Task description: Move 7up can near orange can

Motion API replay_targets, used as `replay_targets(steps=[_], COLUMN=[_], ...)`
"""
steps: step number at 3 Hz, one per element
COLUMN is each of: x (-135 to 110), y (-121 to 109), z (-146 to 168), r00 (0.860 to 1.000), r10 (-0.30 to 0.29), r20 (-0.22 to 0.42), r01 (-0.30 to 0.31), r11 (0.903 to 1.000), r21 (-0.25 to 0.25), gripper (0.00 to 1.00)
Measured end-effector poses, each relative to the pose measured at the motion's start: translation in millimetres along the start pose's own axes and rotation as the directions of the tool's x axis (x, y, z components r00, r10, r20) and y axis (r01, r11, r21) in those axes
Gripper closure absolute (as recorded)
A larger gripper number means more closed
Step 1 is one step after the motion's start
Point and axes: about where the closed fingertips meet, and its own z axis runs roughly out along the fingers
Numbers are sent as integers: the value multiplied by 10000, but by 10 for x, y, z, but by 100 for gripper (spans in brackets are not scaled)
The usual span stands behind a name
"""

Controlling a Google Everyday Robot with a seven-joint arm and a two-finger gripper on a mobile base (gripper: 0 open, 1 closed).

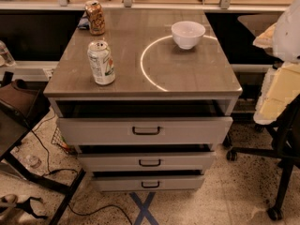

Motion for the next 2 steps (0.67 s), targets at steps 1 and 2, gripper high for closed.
replay_targets(steps=[1,2], x=[0,-112], y=[0,-6], z=[0,58], r00=[10000,9980], r10=[0,-10], r20=[1,639], r01=[0,18], r11=[10000,9999], r21=[2,-127], gripper=[0,0])
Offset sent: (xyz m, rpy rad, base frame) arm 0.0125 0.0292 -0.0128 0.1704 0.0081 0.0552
